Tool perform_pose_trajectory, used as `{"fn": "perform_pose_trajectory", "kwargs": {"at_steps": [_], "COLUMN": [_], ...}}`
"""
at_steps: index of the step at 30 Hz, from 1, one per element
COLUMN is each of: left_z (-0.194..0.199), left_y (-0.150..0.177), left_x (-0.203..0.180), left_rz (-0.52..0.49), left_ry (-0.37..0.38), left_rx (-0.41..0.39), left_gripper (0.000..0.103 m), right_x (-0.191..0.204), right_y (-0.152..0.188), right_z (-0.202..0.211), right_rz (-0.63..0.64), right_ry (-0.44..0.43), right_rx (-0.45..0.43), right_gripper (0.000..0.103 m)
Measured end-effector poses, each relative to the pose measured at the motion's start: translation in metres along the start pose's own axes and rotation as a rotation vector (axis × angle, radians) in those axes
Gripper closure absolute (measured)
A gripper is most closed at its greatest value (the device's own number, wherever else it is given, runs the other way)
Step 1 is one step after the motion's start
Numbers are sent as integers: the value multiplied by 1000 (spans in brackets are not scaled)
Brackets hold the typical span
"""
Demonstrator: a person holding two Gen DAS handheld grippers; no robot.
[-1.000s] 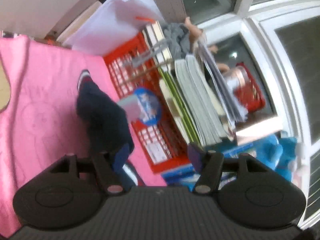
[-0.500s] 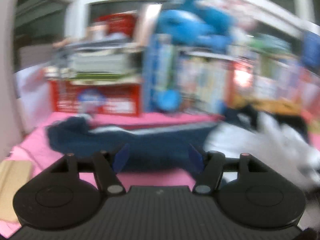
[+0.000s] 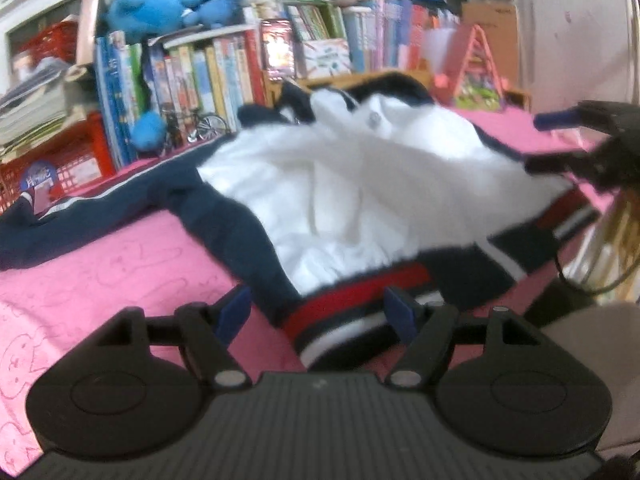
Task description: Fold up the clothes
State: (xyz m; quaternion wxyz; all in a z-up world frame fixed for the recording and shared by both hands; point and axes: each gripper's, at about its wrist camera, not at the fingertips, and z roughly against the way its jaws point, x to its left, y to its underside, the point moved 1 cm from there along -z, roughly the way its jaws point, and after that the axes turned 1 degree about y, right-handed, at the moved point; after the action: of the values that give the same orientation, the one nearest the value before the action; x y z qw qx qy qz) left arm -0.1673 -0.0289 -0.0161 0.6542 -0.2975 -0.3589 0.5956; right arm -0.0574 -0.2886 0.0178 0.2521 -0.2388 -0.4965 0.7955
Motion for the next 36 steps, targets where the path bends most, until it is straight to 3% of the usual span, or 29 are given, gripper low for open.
{"fn": "perform_pose_trajectory", "kwargs": {"at_steps": [4,11,13,15,18,22,30,36], "left_z": [-10,-18,-17,-9,2,3,-2,-5], "left_y": [6,-2,-2,1,10,18,18,17], "left_x": [-7,-2,-2,-1,0,5,-8,-18], "left_rz": [-64,23,39,30,18,34,-9,-37], "left_ry": [-90,-116,-85,-7,24,-24,-1,-37], "left_rx": [-11,-60,-51,-45,-28,-7,-15,-29], "left_gripper": [24,24,25,25,25,25,25,25], "right_x": [22,59,64,65,61,33,-34,-49], "right_y": [19,26,25,25,29,38,62,57], "right_z": [5,-6,-9,-9,-1,10,72,107], "right_rz": [65,153,168,185,212,175,186,243], "right_ry": [-46,-67,-72,-97,-127,-22,266,371], "right_rx": [48,62,72,82,96,146,251,217], "right_gripper": [3,3,3,3,3,3,3,3]}}
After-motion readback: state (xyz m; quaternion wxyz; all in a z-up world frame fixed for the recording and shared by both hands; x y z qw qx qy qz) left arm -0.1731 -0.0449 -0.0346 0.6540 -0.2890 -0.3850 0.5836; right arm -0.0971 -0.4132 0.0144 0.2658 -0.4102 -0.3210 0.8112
